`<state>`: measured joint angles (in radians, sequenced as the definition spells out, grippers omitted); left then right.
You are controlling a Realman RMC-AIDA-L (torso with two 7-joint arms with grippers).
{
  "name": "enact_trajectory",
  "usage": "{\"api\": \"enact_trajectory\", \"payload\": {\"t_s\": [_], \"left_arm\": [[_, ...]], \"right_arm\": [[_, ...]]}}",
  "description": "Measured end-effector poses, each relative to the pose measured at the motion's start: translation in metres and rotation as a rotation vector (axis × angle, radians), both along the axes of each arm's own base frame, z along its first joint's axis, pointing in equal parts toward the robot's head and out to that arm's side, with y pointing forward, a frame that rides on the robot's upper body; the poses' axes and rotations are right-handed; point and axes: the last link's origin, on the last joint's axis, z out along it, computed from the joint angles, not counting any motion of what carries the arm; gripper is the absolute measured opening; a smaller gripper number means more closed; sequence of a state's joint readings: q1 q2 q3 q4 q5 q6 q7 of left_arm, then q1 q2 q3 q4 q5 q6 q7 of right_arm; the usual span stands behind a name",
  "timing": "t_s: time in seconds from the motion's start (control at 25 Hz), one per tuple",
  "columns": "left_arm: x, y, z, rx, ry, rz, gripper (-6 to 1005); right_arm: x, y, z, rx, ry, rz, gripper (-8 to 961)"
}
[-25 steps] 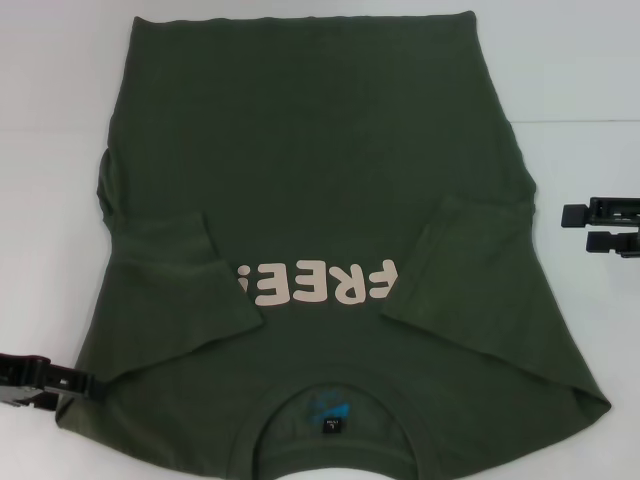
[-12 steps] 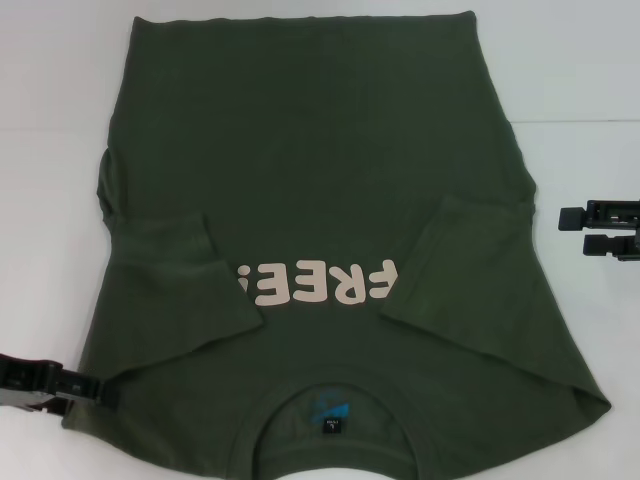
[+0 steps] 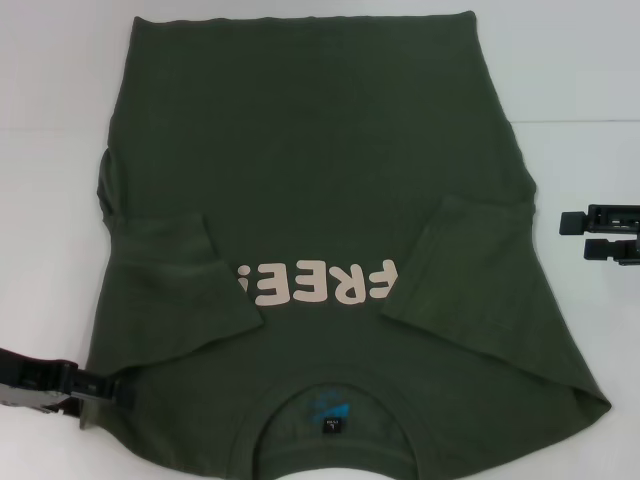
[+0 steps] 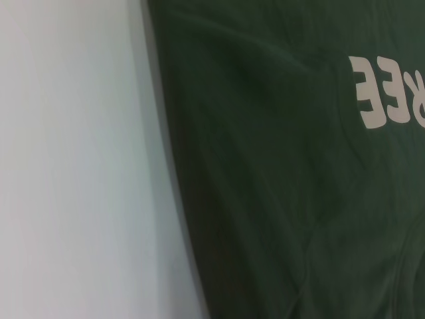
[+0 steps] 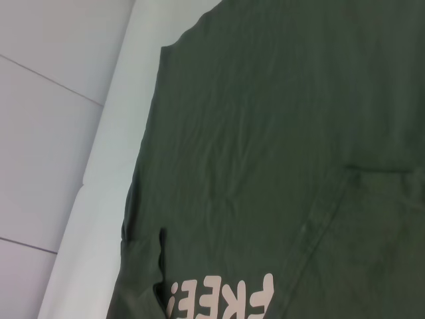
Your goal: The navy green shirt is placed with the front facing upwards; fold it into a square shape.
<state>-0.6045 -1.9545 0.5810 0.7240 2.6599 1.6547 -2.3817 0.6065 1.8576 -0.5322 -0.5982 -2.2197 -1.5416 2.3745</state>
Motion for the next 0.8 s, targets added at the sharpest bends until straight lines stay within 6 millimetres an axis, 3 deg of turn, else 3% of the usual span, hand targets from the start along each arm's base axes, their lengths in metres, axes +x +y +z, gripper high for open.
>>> {"api": "enact_trajectory", "payload": {"t_s": [0.8], "left_arm": [[0.0026,-0.0010,-0.0019,0.027,-0.112,0.040,889]], "right_arm": [[-0.0006,-0.0020,-0.0005,-0.011,0.007,0.004,841]]}}
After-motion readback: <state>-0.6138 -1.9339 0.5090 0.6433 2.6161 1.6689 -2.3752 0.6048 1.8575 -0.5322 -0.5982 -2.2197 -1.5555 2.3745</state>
